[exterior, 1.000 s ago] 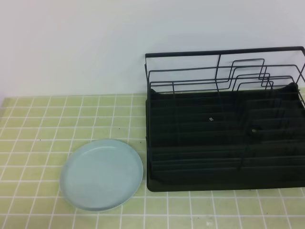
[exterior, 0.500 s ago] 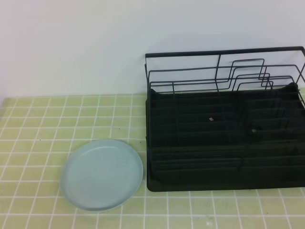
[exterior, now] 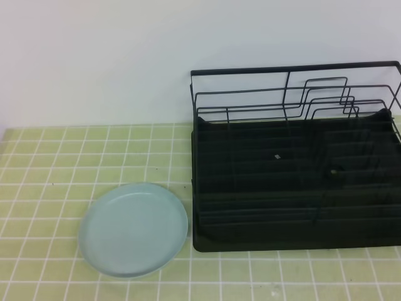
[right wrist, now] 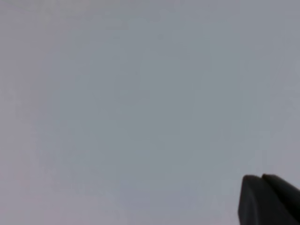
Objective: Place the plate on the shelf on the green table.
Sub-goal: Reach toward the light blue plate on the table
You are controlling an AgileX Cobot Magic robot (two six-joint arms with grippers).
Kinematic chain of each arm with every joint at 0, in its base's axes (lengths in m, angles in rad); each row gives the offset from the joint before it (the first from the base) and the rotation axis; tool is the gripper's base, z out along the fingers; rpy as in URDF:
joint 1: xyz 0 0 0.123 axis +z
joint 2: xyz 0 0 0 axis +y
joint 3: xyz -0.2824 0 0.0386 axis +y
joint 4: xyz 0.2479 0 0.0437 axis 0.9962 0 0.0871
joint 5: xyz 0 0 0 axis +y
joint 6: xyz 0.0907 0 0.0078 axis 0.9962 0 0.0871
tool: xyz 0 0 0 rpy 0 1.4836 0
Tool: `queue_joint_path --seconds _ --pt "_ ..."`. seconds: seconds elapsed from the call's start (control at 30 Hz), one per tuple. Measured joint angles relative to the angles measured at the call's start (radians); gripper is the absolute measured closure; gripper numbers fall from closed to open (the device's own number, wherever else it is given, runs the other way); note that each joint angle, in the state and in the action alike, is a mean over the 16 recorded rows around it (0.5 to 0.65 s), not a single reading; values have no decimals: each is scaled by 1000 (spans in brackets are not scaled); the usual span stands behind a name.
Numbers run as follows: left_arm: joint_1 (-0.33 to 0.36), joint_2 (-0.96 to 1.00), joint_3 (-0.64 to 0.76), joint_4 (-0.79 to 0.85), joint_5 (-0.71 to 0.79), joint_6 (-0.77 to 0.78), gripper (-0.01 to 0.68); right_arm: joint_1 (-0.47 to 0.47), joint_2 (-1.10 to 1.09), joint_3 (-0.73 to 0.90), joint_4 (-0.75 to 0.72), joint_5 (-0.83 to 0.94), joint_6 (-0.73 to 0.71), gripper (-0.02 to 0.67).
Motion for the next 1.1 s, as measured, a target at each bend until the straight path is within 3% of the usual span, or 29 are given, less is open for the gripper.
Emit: queue_joint_path --seconds 0.23,0.63,0.83,1.1 --pt "0 0 0 -27 60 -57 675 -1 0 0 44 30 12 652" --pt "0 0 -26 -42 209 -264 675 -3 1 0 55 288 -221 652" --pt "0 0 -118 -40 435 -352 675 -4 2 0 41 324 -263 652" --pt "0 0 -253 -32 819 -350 675 -4 2 0 18 349 -257 652"
